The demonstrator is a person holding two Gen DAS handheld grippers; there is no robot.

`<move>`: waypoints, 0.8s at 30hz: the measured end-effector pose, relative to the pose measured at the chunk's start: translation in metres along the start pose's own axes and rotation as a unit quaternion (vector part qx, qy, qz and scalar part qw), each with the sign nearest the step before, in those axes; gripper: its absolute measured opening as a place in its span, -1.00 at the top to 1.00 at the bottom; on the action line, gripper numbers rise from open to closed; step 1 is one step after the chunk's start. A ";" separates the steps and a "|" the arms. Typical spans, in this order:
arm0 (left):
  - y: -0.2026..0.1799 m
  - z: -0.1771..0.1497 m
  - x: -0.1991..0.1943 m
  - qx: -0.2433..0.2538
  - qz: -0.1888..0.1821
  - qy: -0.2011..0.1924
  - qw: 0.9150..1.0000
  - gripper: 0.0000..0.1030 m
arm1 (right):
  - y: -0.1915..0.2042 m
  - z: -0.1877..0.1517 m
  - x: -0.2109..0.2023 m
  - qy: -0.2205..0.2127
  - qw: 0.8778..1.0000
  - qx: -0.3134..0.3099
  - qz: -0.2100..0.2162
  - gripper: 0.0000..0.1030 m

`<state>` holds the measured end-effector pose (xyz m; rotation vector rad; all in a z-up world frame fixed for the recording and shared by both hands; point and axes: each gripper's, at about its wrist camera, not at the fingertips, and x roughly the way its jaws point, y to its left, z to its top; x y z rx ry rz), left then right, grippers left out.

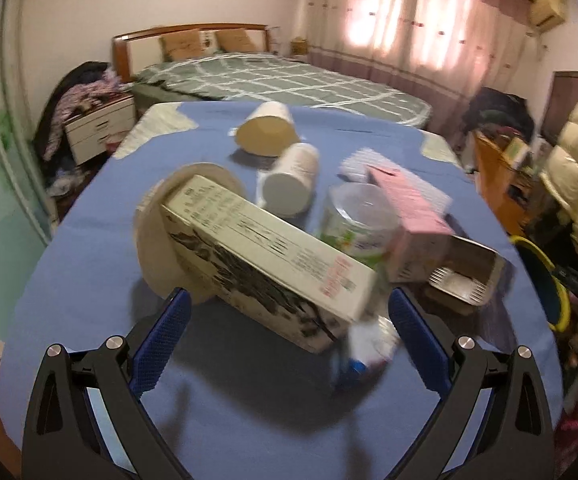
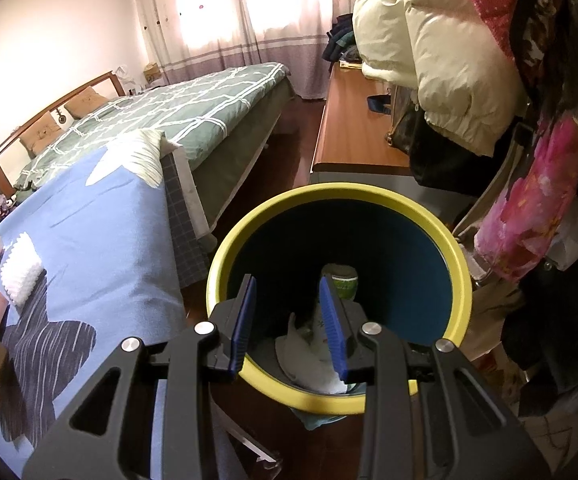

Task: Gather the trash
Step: 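Grasp the printed paper carton with the left gripper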

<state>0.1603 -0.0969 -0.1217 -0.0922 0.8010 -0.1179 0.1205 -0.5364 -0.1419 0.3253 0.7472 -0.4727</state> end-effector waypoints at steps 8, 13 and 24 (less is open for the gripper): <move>-0.006 0.007 0.019 -0.014 0.023 0.003 1.000 -0.89 | -0.001 0.001 0.001 0.000 1.000 0.002 0.004 0.39; -0.001 0.009 0.022 -0.026 0.019 -0.002 0.999 -0.66 | 0.000 0.001 0.001 0.000 1.000 0.001 0.009 0.38; 0.023 0.003 -0.007 0.013 -0.047 -0.009 0.999 0.08 | 0.007 0.000 -0.001 -0.002 1.000 -0.011 0.015 0.39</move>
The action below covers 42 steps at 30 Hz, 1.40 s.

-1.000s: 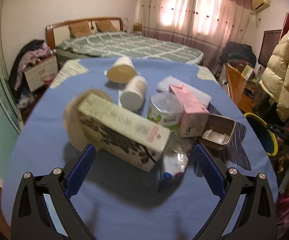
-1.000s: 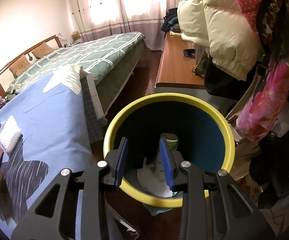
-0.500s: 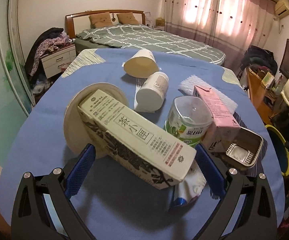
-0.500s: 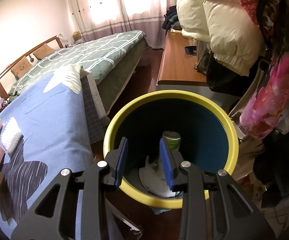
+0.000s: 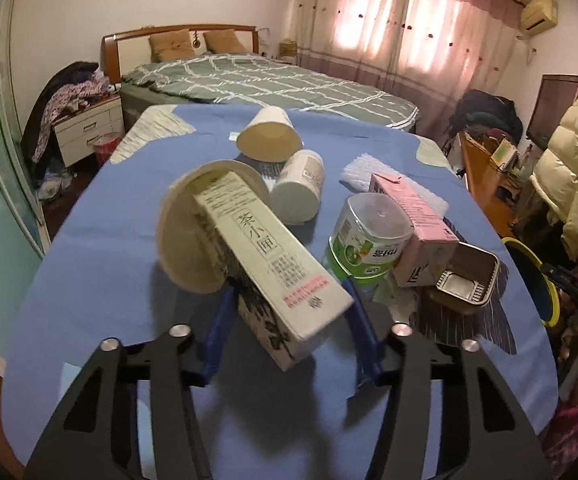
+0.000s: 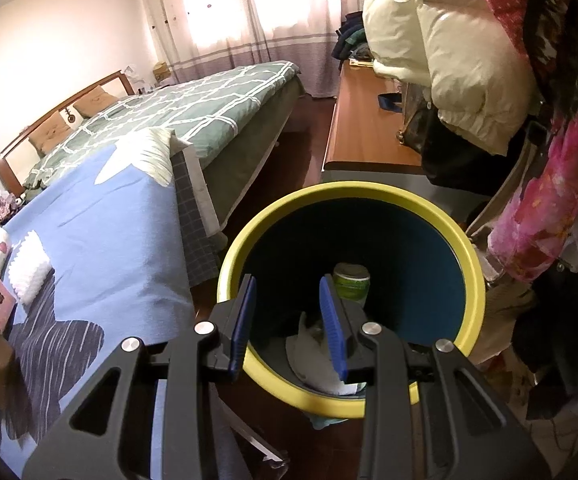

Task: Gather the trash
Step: 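Grasp the printed paper carton with the left gripper, then carry the carton over the bin and drop it with the left gripper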

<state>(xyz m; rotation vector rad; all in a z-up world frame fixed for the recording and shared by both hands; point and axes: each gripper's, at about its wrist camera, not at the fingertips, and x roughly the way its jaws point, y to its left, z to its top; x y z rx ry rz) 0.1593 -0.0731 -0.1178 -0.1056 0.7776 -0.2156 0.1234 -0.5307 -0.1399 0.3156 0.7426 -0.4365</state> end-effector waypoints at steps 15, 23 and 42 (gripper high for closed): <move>0.005 -0.002 -0.053 0.030 -0.022 -0.040 0.998 0.42 | 0.000 -0.001 -0.009 -0.003 1.000 0.000 0.007 0.39; -0.001 0.003 -0.088 0.047 -0.033 -0.065 0.996 0.42 | -0.002 -0.001 -0.008 -0.001 1.000 0.001 0.005 0.39; -0.098 0.052 -0.110 0.108 -0.164 -0.099 0.975 0.42 | -0.042 -0.003 -0.035 -0.032 0.999 0.029 -0.009 0.39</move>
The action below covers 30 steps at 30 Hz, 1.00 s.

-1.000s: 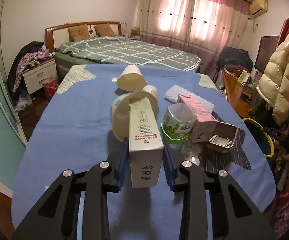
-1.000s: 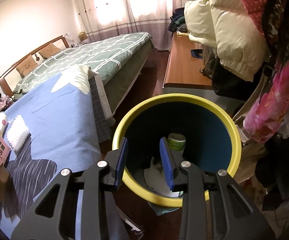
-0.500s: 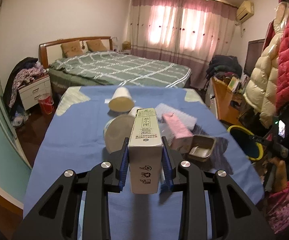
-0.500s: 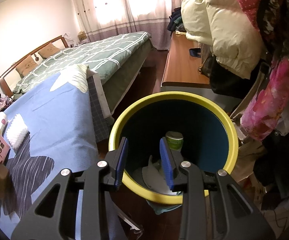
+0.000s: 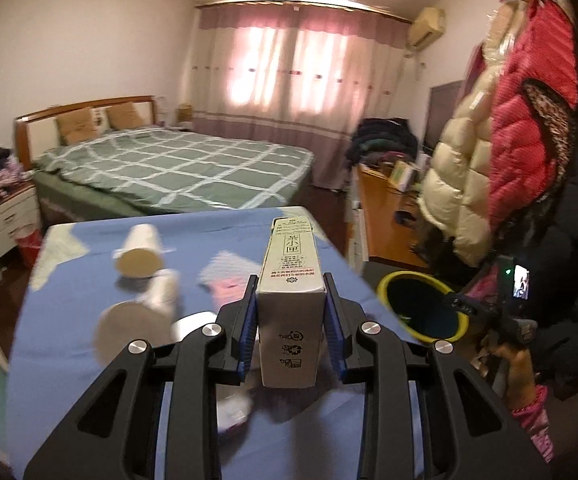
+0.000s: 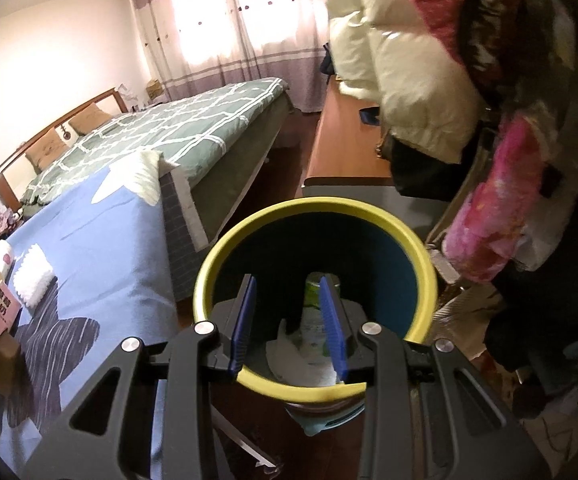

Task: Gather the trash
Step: 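Carry the carton over the bin and drop it with the left gripper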

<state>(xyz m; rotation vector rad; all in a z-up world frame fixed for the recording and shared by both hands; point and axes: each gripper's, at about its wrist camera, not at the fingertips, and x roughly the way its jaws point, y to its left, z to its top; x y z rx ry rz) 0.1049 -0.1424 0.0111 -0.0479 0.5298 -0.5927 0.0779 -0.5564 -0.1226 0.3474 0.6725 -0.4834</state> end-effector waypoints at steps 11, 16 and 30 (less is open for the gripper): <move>-0.103 0.025 0.133 0.031 -0.117 0.076 0.990 0.42 | -0.046 -0.002 -0.012 -0.012 0.999 0.035 -0.014 0.39; -0.159 0.019 0.189 0.056 -0.148 0.110 0.981 0.42 | -0.063 -0.006 -0.012 -0.008 0.999 0.047 -0.016 0.39; -0.244 -0.013 0.293 0.097 -0.162 0.180 0.965 0.41 | -0.097 -0.014 -0.005 0.003 0.997 0.077 -0.025 0.38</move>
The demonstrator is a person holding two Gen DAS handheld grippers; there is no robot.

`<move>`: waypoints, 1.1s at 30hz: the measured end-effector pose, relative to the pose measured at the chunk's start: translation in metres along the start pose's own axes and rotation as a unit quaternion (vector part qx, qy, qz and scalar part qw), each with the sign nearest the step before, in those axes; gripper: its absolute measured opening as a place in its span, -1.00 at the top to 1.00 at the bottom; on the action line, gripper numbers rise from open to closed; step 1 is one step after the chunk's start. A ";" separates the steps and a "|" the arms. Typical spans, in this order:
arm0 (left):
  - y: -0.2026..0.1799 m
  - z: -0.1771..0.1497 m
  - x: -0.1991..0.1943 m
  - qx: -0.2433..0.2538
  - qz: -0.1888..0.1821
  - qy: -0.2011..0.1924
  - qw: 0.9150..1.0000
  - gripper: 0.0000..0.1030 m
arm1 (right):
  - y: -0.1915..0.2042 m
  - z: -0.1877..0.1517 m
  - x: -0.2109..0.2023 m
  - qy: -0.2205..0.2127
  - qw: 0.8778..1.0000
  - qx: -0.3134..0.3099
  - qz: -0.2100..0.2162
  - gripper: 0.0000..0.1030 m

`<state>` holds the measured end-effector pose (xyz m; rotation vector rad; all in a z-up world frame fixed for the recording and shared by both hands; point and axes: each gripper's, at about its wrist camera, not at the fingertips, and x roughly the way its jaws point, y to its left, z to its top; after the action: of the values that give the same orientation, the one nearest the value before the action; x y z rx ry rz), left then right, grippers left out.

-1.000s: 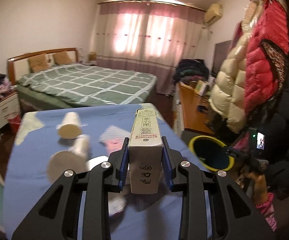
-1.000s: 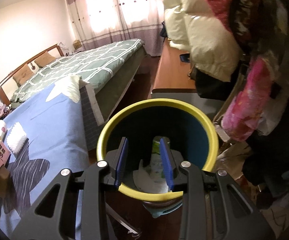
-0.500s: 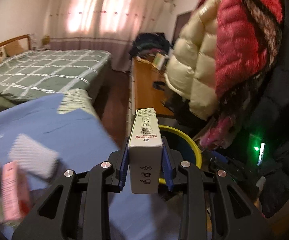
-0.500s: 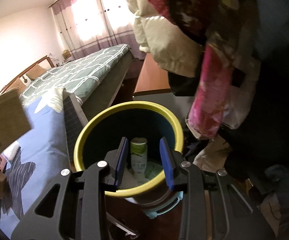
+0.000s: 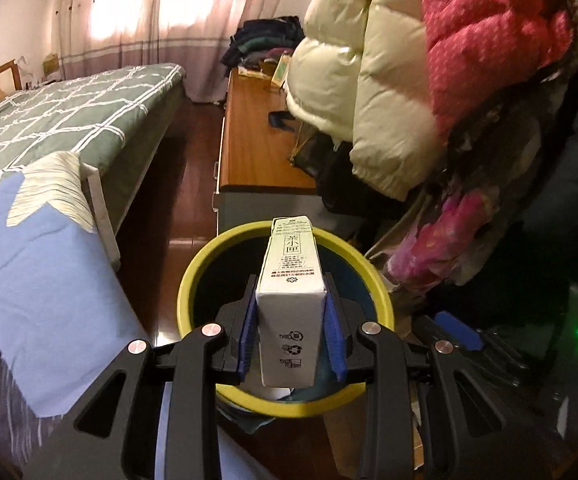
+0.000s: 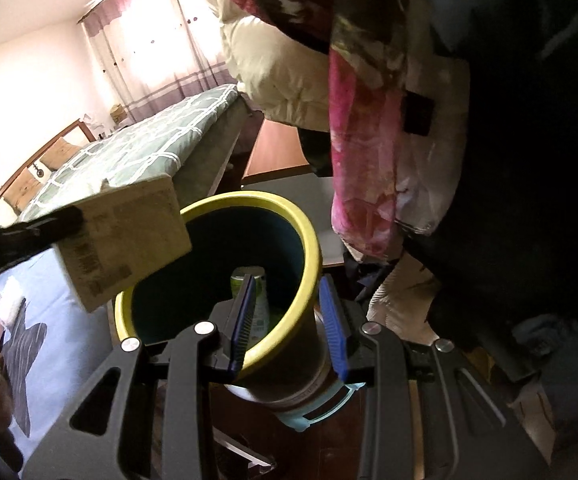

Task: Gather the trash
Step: 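Carry the carton over the bin and drop it with the left gripper, then grasp the white plastic packet on the table with the right gripper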

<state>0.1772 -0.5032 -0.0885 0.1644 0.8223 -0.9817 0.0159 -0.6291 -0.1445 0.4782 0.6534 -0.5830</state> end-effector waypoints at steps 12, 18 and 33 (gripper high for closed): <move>0.025 -0.013 -0.088 -0.029 0.040 -0.075 0.996 -0.77 | 0.022 -0.004 -0.007 0.002 1.000 -0.019 0.010 0.39; 0.063 -0.040 -0.191 -0.047 0.108 -0.162 0.980 -0.90 | 0.052 -0.008 -0.017 0.000 0.999 -0.044 0.020 0.38; 0.213 -0.187 -0.370 -0.208 0.337 -0.236 0.887 -0.90 | 0.213 -0.061 -0.037 0.025 0.978 -0.177 0.104 0.37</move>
<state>0.1377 -0.0444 -0.0149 -0.1559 0.4471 -0.1508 0.1016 -0.4233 -0.1140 0.2219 0.7274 -0.2479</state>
